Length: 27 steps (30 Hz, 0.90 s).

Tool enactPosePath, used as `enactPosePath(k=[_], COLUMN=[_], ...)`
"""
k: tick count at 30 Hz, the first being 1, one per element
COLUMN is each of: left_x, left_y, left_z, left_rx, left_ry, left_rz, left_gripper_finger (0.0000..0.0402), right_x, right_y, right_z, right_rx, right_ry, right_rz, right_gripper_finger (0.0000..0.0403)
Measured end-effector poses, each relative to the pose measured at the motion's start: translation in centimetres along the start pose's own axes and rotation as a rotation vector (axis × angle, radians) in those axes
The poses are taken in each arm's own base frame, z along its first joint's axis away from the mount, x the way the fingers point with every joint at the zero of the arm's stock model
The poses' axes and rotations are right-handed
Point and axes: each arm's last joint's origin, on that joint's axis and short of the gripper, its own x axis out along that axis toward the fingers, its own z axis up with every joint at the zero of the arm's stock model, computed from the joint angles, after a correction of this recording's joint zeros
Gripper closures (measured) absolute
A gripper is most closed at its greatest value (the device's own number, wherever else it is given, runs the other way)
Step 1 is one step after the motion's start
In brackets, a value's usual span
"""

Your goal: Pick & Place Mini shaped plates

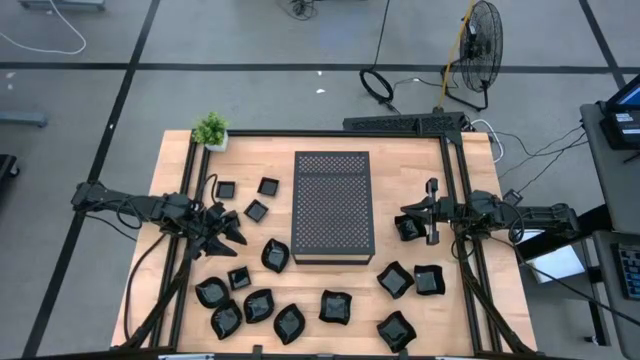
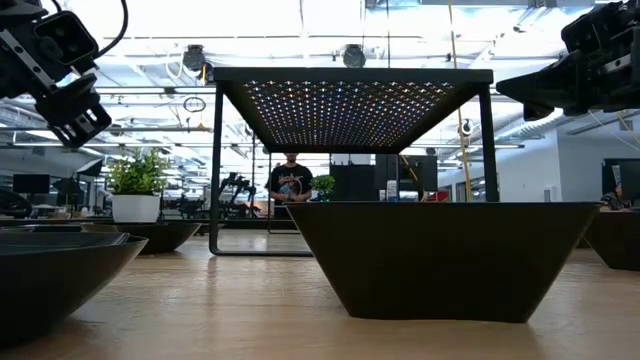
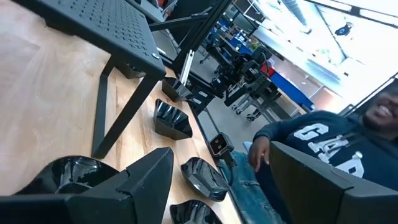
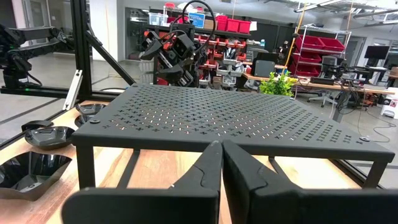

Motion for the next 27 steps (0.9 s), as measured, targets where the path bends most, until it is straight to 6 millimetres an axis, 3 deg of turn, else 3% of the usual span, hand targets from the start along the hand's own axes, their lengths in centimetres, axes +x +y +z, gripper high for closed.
enactPosePath(k=[10, 14, 27], left_x=[0.0, 0.0, -0.4], left_y=[0.0, 0.0, 0.6], left_z=[0.0, 0.4, 1.1], left_rx=[0.203, 0.426, 0.641], left_ry=[-0.001, -0.048, -0.106], left_rz=[0.001, 0.035, 0.157], left_gripper_finger=[0.0133, 0.0133, 0.0133], right_x=[0.0, 0.0, 0.0], right_y=[0.0, 0.0, 0.0], right_z=[0.0, 0.0, 0.0], right_rx=[0.0, 0.0, 0.0], right_ry=[0.0, 0.0, 0.0], right_rz=[0.0, 0.0, 0.0], right_gripper_finger=[0.0399, 0.0399, 0.0399])
